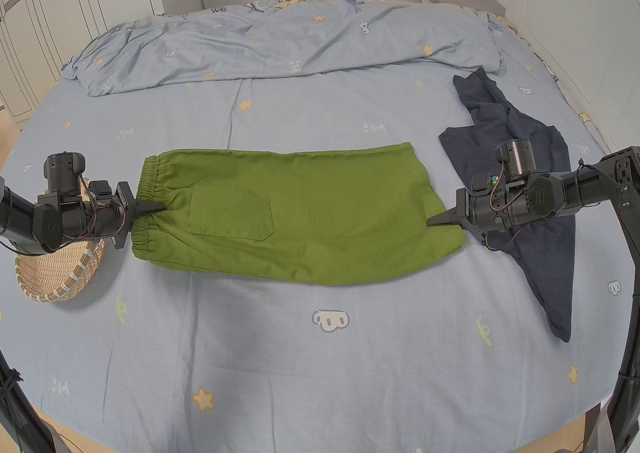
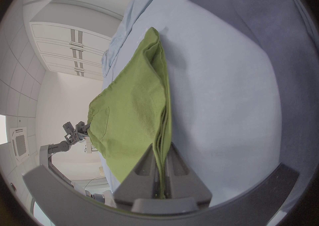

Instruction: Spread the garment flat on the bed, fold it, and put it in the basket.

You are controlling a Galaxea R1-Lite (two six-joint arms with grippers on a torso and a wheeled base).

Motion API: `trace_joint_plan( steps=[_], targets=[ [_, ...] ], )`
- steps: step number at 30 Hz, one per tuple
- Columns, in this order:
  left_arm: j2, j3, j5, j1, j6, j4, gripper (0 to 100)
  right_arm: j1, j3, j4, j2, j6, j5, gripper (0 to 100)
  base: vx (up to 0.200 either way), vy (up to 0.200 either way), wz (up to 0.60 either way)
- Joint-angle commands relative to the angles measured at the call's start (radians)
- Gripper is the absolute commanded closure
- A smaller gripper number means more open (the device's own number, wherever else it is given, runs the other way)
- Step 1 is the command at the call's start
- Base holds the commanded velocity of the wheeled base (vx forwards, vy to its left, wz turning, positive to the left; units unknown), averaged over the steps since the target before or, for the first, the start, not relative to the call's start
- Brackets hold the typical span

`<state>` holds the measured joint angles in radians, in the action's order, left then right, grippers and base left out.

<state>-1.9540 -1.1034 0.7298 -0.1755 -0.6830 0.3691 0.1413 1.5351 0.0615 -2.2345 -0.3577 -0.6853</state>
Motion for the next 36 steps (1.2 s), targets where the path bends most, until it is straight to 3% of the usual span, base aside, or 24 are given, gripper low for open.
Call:
trace_joint_plan(
  steps=[1, 8, 12, 15, 18, 25, 32, 36],
  targets=[
    [-0.008, -0.001, 0.007, -0.012, 0.002, -0.01, 100, 0.0, -0.032, 0.02, 0.091, 0.016, 0.029, 100, 0.0, 0.0, 0.0],
    [0.007, 0.016, 0.008, -0.027, 0.04, -0.119, 100, 0.009, -0.193, 0.069, 0.253, 0.072, 0.038, 100, 0.0, 0.0, 0.0],
    [0.055, 0.131, 0.0, -0.064, 0.203, -0.179, 100, 0.014, -0.371, 0.057, 0.349, 0.078, 0.066, 100, 0.0, 0.0, 0.0],
    [0.09, 0.191, 0.003, -0.088, 0.246, -0.184, 100, 0.026, -0.466, 0.052, 0.398, 0.083, 0.067, 100, 0.0, 0.0, 0.0],
    [0.168, 0.31, 0.007, -0.105, 0.264, -0.177, 100, 0.052, -0.668, 0.011, 0.504, 0.098, 0.067, 100, 0.0, 0.0, 0.0],
    [0.268, 0.47, 0.008, -0.116, 0.333, -0.18, 100, 0.149, -0.968, -0.155, 0.585, 0.083, 0.101, 100, 0.0, 0.0, 0.0],
    [0.296, 0.576, 0.007, -0.117, 0.369, -0.174, 100, 0.179, -1.132, -0.356, 0.576, 0.06, 0.115, 100, 0.0, 0.0, 0.0],
    [0.293, 0.596, 0.007, -0.13, 0.379, -0.174, 100, 0.178, -1.155, -0.404, 0.565, 0.051, 0.115, 100, 0.0, 0.0, 0.0]
  ],
)
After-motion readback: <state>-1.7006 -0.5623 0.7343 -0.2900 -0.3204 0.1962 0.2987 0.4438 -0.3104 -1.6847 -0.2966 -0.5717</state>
